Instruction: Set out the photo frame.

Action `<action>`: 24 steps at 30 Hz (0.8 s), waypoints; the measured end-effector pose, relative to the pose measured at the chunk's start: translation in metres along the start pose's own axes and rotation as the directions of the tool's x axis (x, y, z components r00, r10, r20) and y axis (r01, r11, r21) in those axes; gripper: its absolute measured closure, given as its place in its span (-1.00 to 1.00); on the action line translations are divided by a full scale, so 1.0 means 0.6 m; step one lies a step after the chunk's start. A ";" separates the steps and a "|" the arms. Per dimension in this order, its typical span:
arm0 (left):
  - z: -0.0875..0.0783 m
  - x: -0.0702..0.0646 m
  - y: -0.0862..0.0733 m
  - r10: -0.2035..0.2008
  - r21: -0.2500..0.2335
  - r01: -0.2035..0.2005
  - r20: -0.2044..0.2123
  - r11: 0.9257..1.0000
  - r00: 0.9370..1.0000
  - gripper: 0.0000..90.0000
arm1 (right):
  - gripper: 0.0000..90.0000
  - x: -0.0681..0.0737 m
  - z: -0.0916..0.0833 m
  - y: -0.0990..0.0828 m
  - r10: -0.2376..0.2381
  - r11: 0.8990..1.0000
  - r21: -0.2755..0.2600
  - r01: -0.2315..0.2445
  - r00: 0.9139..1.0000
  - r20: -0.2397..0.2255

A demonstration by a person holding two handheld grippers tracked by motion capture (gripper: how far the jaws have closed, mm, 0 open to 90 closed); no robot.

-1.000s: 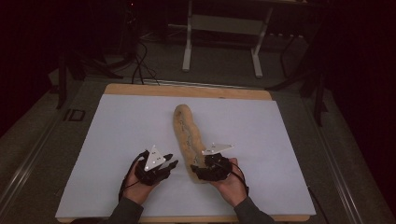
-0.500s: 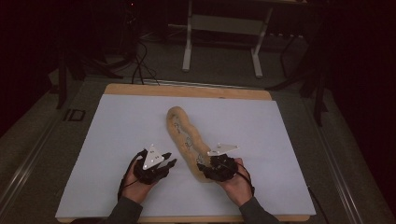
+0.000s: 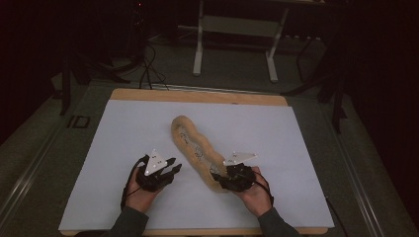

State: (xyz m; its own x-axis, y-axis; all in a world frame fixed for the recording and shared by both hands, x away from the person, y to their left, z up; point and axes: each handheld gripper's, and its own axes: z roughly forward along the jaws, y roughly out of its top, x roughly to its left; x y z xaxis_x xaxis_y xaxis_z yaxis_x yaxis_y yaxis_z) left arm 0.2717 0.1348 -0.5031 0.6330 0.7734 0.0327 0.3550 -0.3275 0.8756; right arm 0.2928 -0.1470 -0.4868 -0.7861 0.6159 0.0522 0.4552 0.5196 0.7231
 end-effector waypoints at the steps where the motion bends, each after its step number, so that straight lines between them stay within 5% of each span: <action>1: -0.001 0.003 0.000 -0.006 -0.003 0.006 -0.004 1.000 1.000 0.48 | 0.51 -0.001 -0.001 0.000 -0.004 1.000 0.001 0.004 1.000 -0.002; 13: -0.015 0.050 -0.004 -0.096 -0.008 0.095 -0.081 0.995 0.992 0.42 | 0.57 -0.007 -0.013 -0.005 -0.080 0.997 0.003 0.080 0.996 -0.026; 24: -0.005 0.079 -0.011 -0.105 0.007 0.107 -0.133 0.994 0.985 0.37 | 0.61 -0.014 -0.020 -0.010 -0.118 0.993 -0.012 0.117 0.992 -0.049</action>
State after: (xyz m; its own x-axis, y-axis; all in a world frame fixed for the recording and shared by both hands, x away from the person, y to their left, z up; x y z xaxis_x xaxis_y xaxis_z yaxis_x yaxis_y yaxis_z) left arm 0.2973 0.1751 -0.5056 0.4948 0.8690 0.0042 0.4253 -0.2464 0.8708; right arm 0.2914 -0.1626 -0.4833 -0.8537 0.5208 0.0002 0.3547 0.5812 0.7324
